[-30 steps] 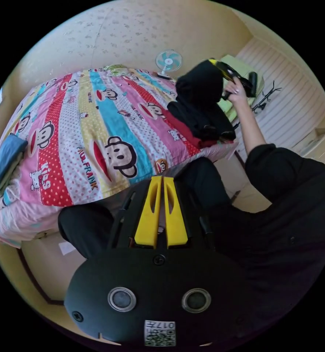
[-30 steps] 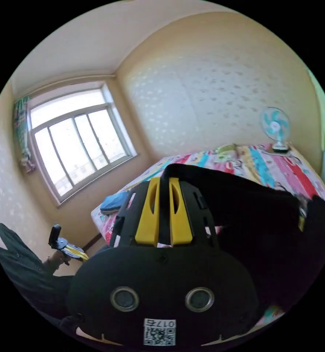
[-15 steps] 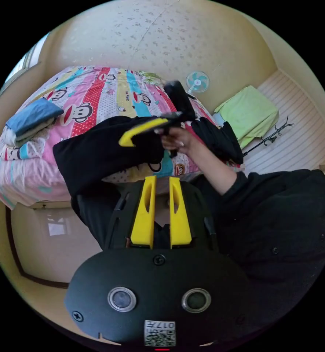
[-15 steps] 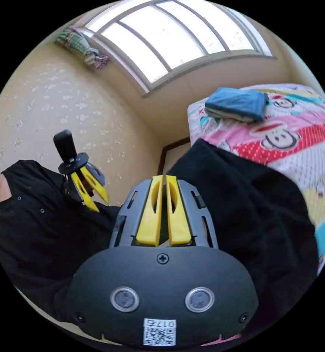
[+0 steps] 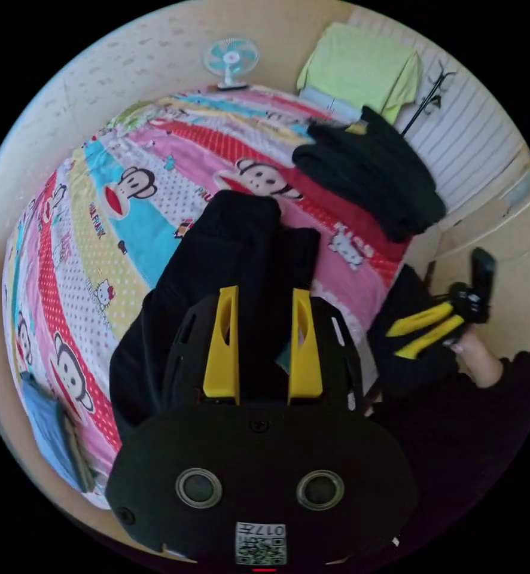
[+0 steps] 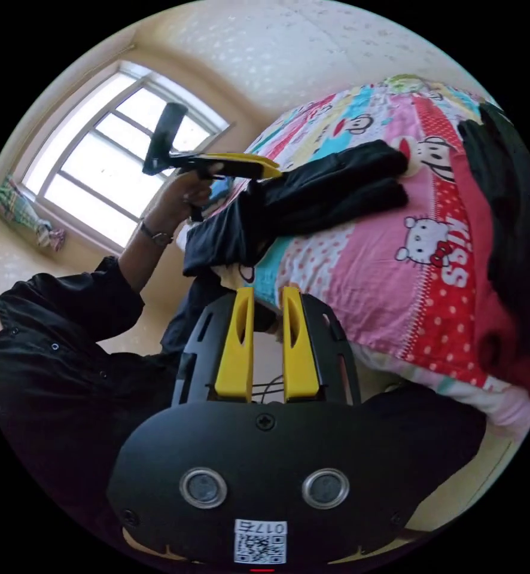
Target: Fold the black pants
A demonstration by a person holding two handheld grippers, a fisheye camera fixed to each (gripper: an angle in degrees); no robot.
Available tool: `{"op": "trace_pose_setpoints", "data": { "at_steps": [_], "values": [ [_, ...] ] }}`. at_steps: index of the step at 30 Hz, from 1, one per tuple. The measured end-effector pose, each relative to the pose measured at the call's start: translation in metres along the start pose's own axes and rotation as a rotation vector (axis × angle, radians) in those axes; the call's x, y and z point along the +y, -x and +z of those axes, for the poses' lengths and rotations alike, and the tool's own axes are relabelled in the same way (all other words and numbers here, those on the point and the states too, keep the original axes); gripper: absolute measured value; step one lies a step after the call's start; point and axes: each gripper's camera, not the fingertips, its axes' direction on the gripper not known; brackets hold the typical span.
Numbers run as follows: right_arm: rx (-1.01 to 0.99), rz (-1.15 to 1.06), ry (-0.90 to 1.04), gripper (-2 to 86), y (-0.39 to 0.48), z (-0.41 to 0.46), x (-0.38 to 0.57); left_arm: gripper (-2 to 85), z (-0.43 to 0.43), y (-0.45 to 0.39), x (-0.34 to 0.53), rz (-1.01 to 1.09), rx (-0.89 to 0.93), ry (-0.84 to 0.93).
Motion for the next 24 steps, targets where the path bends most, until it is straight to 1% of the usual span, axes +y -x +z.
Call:
{"op": "trace_pose_setpoints", "data": {
  "at_steps": [1, 2, 3, 5, 7, 8, 10, 12, 13, 15, 17, 18, 19, 20, 21, 22, 23, 24],
  "values": [
    [0.016, 0.036, -0.019, 10.7, -0.004, -0.003, 0.0, 13.6, 0.015, -0.001, -0.008, 0.005, -0.036, 0.042],
    [0.022, 0.057, -0.025, 11.4, -0.006, -0.003, 0.0, 13.8, 0.047, -0.003, -0.017, 0.019, -0.098, 0.165],
    [0.026, 0.099, -0.037, 12.6, -0.012, -0.002, -0.002, 14.0, 0.067, -0.007, -0.016, 0.033, -0.089, 0.21],
    [0.017, 0.141, -0.093, 13.9, -0.017, -0.003, -0.008, 12.8, 0.063, -0.015, -0.004, 0.027, -0.117, 0.145],
    [0.006, 0.178, -0.23, 14.8, -0.018, -0.004, -0.018, 9.1, 0.056, -0.021, 0.006, 0.016, -0.142, 0.108],
    [0.005, 0.201, -0.249, 15.0, -0.019, -0.001, -0.023, 6.3, 0.048, -0.021, 0.015, -0.006, -0.139, 0.071],
    [-0.009, 0.332, -0.247, 15.5, -0.034, 0.022, -0.045, 4.2, 0.03, -0.012, 0.029, -0.085, -0.044, 0.005],
    [-0.052, 0.43, -0.245, 15.7, -0.043, 0.044, -0.059, 3.0, -0.016, 0.002, 0.055, -0.187, 0.081, -0.148],
    [-0.073, 0.463, -0.298, 15.6, -0.041, 0.049, -0.064, 2.9, -0.031, 0.003, 0.061, -0.195, 0.092, -0.179],
    [-0.057, 0.487, -0.322, 15.5, -0.03, 0.058, -0.075, 2.3, -0.095, -0.003, 0.09, -0.192, 0.077, -0.308],
    [0.071, 0.449, -0.318, 14.1, -0.009, 0.067, -0.086, 1.9, -0.147, -0.007, 0.116, -0.24, 0.067, -0.413],
    [0.153, 0.44, -0.307, 9.7, 0.004, 0.07, -0.091, 1.8, -0.18, -0.009, 0.136, -0.269, 0.072, -0.478],
    [0.162, 0.422, -0.318, 6.6, 0.016, 0.064, -0.095, 1.8, -0.197, -0.011, 0.147, -0.277, 0.073, -0.513],
    [0.135, 0.392, -0.345, 5.6, 0.024, 0.055, -0.096, 1.9, -0.229, -0.015, 0.171, -0.282, 0.071, -0.582],
    [0.108, 0.325, -0.423, 4.2, 0.047, 0.028, -0.096, 2.0, -0.264, -0.02, 0.197, -0.284, 0.063, -0.648],
    [0.152, 0.218, -0.501, 3.2, 0.085, -0.006, -0.097, 2.1, -0.282, -0.023, 0.212, -0.283, 0.052, -0.683],
    [0.188, 0.149, -0.547, 3.0, 0.109, -0.025, -0.098, 2.4, -0.319, -0.031, 0.244, -0.276, 0.013, -0.758],
    [0.278, -0.008, -0.648, 2.6, 0.162, -0.063, -0.096, 2.8, -0.357, -0.041, 0.276, -0.261, -0.044, -0.839]
  ]
}}
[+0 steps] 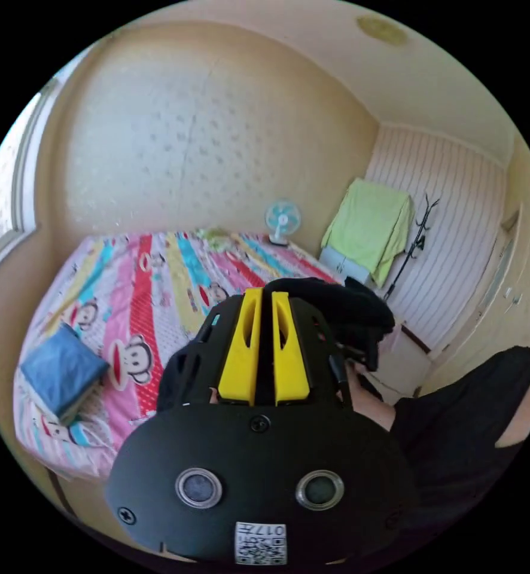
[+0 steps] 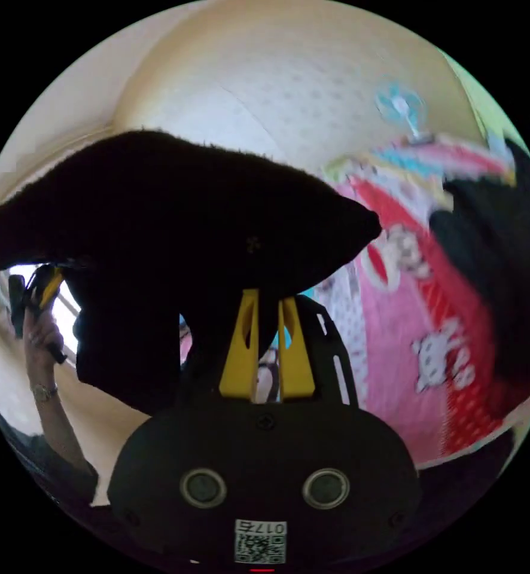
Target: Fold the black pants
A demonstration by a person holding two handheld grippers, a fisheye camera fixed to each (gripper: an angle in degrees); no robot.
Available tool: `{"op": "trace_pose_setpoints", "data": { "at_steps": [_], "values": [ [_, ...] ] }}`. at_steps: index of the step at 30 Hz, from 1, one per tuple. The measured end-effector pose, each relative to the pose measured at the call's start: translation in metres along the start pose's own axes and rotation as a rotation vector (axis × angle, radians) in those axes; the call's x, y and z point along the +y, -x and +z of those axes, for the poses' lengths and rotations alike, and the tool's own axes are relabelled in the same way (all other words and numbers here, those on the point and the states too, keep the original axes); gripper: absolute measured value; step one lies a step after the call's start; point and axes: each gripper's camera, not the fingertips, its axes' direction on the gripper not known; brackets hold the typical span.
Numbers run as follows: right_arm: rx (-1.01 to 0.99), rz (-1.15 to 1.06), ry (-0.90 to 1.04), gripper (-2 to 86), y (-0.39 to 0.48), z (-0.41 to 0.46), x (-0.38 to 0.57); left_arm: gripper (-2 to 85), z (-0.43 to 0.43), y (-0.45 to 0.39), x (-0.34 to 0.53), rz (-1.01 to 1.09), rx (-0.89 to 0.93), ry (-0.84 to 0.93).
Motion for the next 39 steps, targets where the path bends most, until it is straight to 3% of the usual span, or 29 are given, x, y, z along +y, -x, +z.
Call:
{"op": "trace_pose_setpoints", "data": {
  "at_steps": [1, 4, 6, 12, 16, 19, 21, 24, 25, 28, 32, 36, 39],
  "values": [
    [0.046, -0.158, -0.138, 2.4, 0.042, -0.047, -0.023, 3.0, -0.026, -0.003, -0.002, 0.018, -0.022, -0.048],
    [0.052, -0.359, -0.431, 2.6, 0.114, -0.148, -0.068, 3.5, -0.141, -0.016, -0.014, 0.07, -0.103, -0.274],
    [0.025, -0.463, -0.537, 2.8, 0.148, -0.196, -0.092, 3.6, -0.206, -0.019, -0.023, 0.075, -0.085, -0.44],
    [0.057, -0.702, -0.632, 4.6, 0.243, -0.294, -0.161, 3.6, -0.28, -0.009, -0.072, 0.084, 0.046, -0.662],
    [0.11, -0.698, -0.585, 5.2, 0.264, -0.267, -0.245, 3.7, -0.267, 0.022, -0.142, 0.065, 0.018, -0.655],
    [0.188, -0.622, -0.479, 5.8, 0.253, -0.196, -0.343, 4.0, -0.215, 0.074, -0.238, 0.014, -0.023, -0.529],
    [0.251, -0.566, -0.337, 6.8, 0.233, -0.125, -0.416, 5.5, -0.134, 0.147, -0.324, -0.115, -0.026, -0.353],
    [0.371, -0.343, -0.001, 9.6, 0.156, 0.014, -0.49, 7.7, -0.006, 0.249, -0.366, -0.267, -0.07, -0.075],
    [0.358, -0.231, 0.122, 10.1, 0.111, 0.061, -0.483, 8.0, 0.018, 0.267, -0.361, -0.286, -0.104, -0.021],
    [0.352, -0.236, 0.293, 9.4, 0.021, 0.152, -0.403, 9.9, 0.121, 0.329, -0.292, -0.287, -0.234, 0.21],
    [0.309, -0.356, 0.514, 9.2, -0.077, 0.219, -0.237, 12.0, 0.244, 0.372, -0.111, -0.249, -0.071, 0.534],
    [0.206, -0.237, 0.779, 9.1, -0.166, 0.232, -0.016, 12.5, 0.297, 0.354, 0.068, -0.259, 0.091, 0.741],
    [0.152, -0.116, 0.595, 10.8, -0.178, 0.168, 0.069, 14.0, 0.286, 0.323, 0.13, -0.224, 0.109, 0.772]
  ]
}}
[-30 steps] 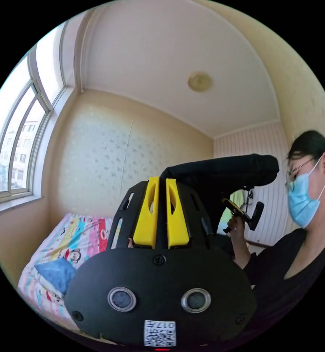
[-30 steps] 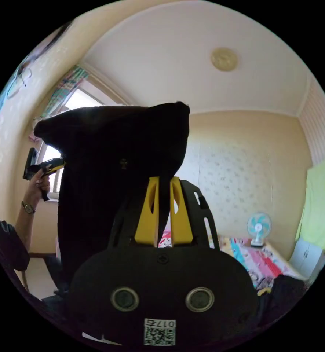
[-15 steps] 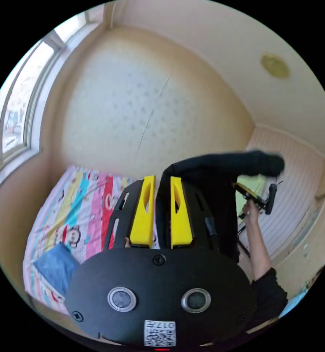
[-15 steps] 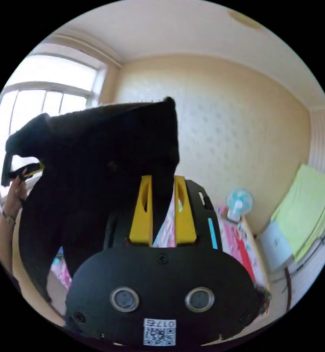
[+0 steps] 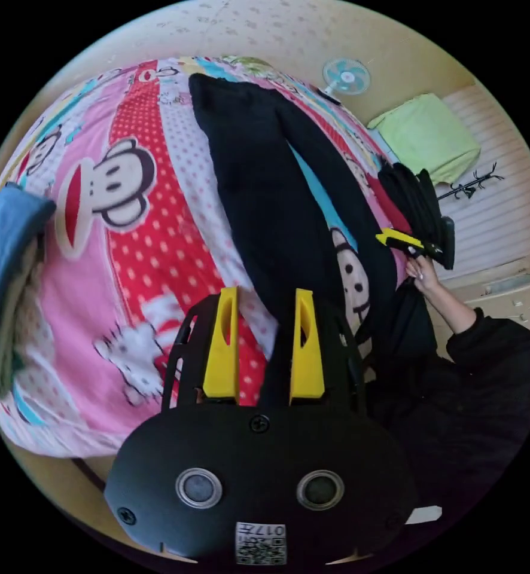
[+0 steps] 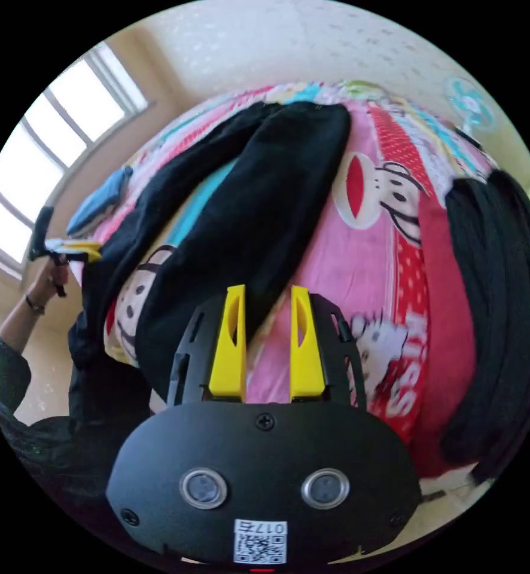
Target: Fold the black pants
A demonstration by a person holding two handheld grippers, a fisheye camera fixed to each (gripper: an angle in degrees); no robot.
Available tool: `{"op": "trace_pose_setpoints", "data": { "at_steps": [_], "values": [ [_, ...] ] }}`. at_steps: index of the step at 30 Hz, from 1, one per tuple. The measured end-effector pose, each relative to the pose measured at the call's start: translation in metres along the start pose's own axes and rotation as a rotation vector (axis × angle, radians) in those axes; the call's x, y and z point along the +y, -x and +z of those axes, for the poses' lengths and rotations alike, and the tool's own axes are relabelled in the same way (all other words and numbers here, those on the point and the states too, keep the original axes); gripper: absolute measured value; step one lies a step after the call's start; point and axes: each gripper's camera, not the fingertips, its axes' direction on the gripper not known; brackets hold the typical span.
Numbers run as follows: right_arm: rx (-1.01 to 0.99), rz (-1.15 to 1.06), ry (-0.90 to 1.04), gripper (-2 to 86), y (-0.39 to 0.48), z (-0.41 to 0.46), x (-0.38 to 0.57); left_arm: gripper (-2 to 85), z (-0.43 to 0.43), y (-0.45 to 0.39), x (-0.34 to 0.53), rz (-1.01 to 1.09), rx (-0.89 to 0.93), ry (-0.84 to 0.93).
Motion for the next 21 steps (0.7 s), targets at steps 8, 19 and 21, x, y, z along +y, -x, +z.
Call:
{"op": "trace_pose_setpoints", "data": {
  "at_steps": [8, 19, 21],
  "values": [
    [-0.29, 0.109, 0.084, 12.2, -0.01, 0.009, 0.125, 12.2, -0.002, 0.015, 0.096, -0.251, 0.163, -0.018],
    [-0.321, -0.034, 0.078, 2.9, -0.072, -0.028, 0.175, 5.9, -0.008, 0.047, 0.158, -0.427, 0.495, -0.058],
    [-0.421, 0.075, 0.062, 2.8, -0.098, -0.031, 0.183, 7.9, -0.001, 0.043, 0.183, -0.524, 0.252, 0.021]
  ]
}}
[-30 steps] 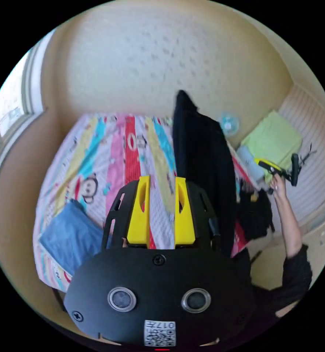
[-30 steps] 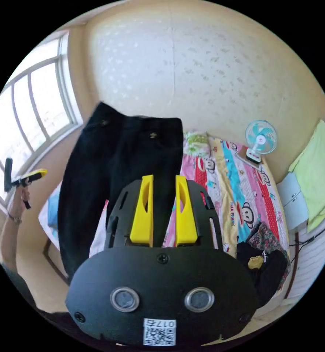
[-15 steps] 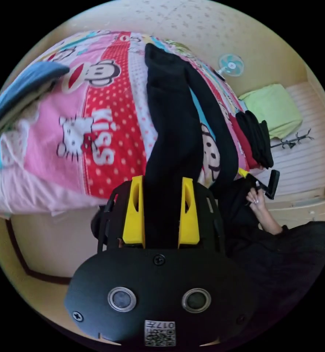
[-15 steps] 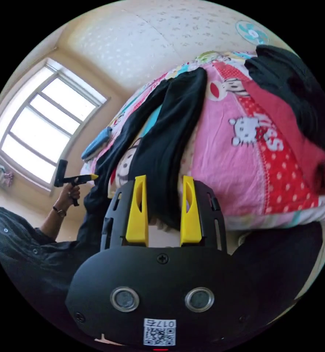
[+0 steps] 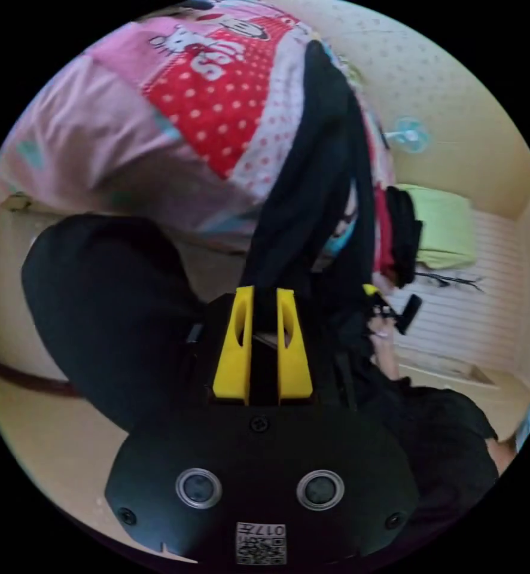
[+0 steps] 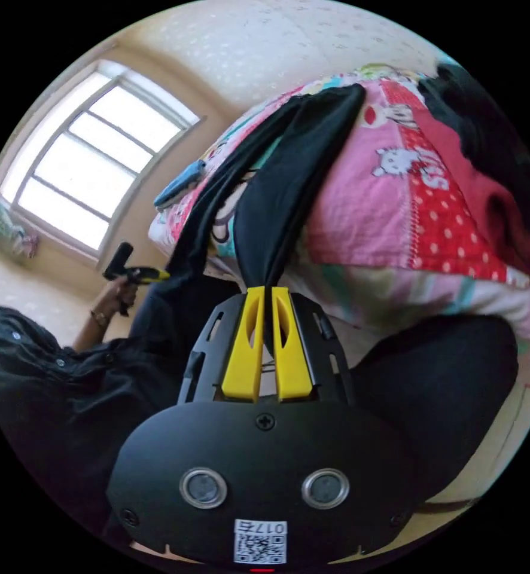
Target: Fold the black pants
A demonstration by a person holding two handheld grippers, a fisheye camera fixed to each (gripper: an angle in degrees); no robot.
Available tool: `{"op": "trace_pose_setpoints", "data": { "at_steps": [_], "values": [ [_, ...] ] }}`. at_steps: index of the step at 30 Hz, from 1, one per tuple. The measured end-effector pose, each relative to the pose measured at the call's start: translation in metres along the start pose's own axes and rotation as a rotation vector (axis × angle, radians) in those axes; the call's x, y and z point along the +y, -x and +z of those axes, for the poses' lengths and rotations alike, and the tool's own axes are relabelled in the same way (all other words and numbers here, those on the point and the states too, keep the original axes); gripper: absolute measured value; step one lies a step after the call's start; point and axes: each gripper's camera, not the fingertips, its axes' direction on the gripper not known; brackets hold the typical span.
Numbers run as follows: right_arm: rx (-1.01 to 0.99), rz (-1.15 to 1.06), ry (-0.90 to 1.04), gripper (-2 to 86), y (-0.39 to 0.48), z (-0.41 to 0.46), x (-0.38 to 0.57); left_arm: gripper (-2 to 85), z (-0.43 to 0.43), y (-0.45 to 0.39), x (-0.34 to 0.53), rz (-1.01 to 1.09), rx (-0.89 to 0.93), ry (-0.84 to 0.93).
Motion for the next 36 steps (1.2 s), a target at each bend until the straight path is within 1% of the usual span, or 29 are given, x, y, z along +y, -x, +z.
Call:
{"op": "trace_pose_setpoints", "data": {
  "at_steps": [1, 2, 4, 6, 8, 10, 11, 12, 13, 14, 15, 17, 19, 20, 21, 22, 23, 24, 26, 29, 31, 32, 33, 34, 35, 36],
  "values": [
    [-0.085, -0.001, -0.055, 2.7, -0.003, -0.012, 0.003, 8.7, -0.003, -0.003, 0.006, 0.003, -0.025, -0.027],
    [-0.095, -0.014, -0.075, 2.6, 0.0, -0.017, 0.004, 10.3, -0.012, -0.015, 0.018, 0.018, -0.048, -0.087],
    [-0.025, -0.082, -0.06, 2.5, 0.019, -0.024, 0.002, 12.4, -0.023, -0.047, 0.024, 0.097, -0.029, -0.135],
    [0.021, -0.147, -0.035, 2.4, 0.034, -0.022, -0.003, 14.1, -0.032, -0.107, 0.013, 0.292, 0.065, -0.122],
    [0.015, -0.193, -0.014, 2.3, 0.044, -0.017, -0.009, 15.4, -0.032, -0.151, -0.005, 0.42, 0.126, -0.098],
    [-0.025, -0.229, 0.014, 2.2, 0.048, -0.006, -0.016, 16.9, -0.022, -0.189, -0.031, 0.504, 0.128, -0.051],
    [-0.037, -0.232, 0.016, 2.2, 0.049, -0.003, -0.018, 17.9, -0.007, -0.212, -0.05, 0.546, 0.109, 0.02],
    [-0.062, -0.242, 0.012, 2.1, 0.05, 0.0, -0.02, 18.1, 0.013, -0.234, -0.066, 0.587, 0.067, 0.124],
    [-0.086, -0.259, 0.007, 2.1, 0.052, 0.003, -0.022, 18.1, 0.025, -0.245, -0.072, 0.618, 0.038, 0.182],
    [-0.099, -0.267, 0.009, 2.0, 0.053, 0.004, -0.023, 17.5, 0.048, -0.263, -0.079, 0.675, -0.032, 0.278],
    [-0.112, -0.269, 0.026, 1.8, 0.053, 0.008, -0.025, 16.6, 0.068, -0.273, -0.082, 0.704, -0.104, 0.337],
    [-0.058, -0.26, 0.087, 1.7, 0.049, 0.017, -0.024, 13.9, 0.081, -0.272, -0.086, 0.686, -0.117, 0.351],
    [-0.015, -0.283, 0.085, 2.0, 0.042, 0.014, -0.012, 9.2, 0.086, -0.259, -0.087, 0.675, -0.113, 0.353],
    [0.002, -0.284, 0.088, 2.1, 0.04, 0.012, -0.009, 5.9, 0.086, -0.246, -0.087, 0.676, -0.133, 0.321],
    [0.021, -0.307, 0.128, 2.2, 0.036, 0.01, -0.005, 4.4, 0.084, -0.229, -0.087, 0.657, -0.018, 0.31],
    [0.022, -0.352, 0.179, 2.3, 0.035, 0.005, -0.003, 3.6, 0.082, -0.22, -0.087, 0.633, 0.034, 0.297],
    [0.011, -0.381, 0.211, 2.3, 0.035, 0.001, -0.004, 2.9, 0.077, -0.202, -0.086, 0.599, 0.125, 0.262],
    [-0.022, -0.429, 0.276, 2.4, 0.035, -0.009, -0.01, 2.3, 0.072, -0.184, -0.083, 0.571, 0.186, 0.223],
    [-0.072, -0.473, 0.303, 3.3, 0.034, -0.029, -0.035, 1.7, 0.066, -0.162, -0.08, 0.56, 0.231, 0.206],
    [0.009, -0.473, 0.261, 7.2, 0.015, -0.052, -0.116, 1.4, 0.056, -0.135, -0.076, 0.525, 0.316, 0.184],
    [0.149, -0.373, 0.172, 11.5, -0.023, -0.053, -0.205, 1.5, 0.048, -0.123, -0.074, 0.515, 0.359, 0.161],
    [0.161, -0.342, 0.146, 12.5, -0.036, -0.05, -0.227, 1.5, 0.043, -0.12, -0.072, 0.522, 0.367, 0.149],
    [0.148, -0.305, 0.123, 14.0, -0.063, -0.04, -0.27, 1.5, 0.037, -0.118, -0.071, 0.54, 0.365, 0.136],
    [0.17, -0.211, 0.14, 15.3, -0.099, -0.024, -0.313, 1.5, 0.034, -0.117, -0.07, 0.552, 0.362, 0.13],
    [0.188, -0.142, 0.136, 15.8, -0.119, -0.016, -0.332, 1.4, 0.029, -0.116, -0.068, 0.581, 0.353, 0.114],
    [0.169, -0.026, 0.108, 16.4, -0.159, -0.004, -0.36, 1.3, 0.025, -0.114, -0.065, 0.612, 0.344, 0.095]
  ]
}}
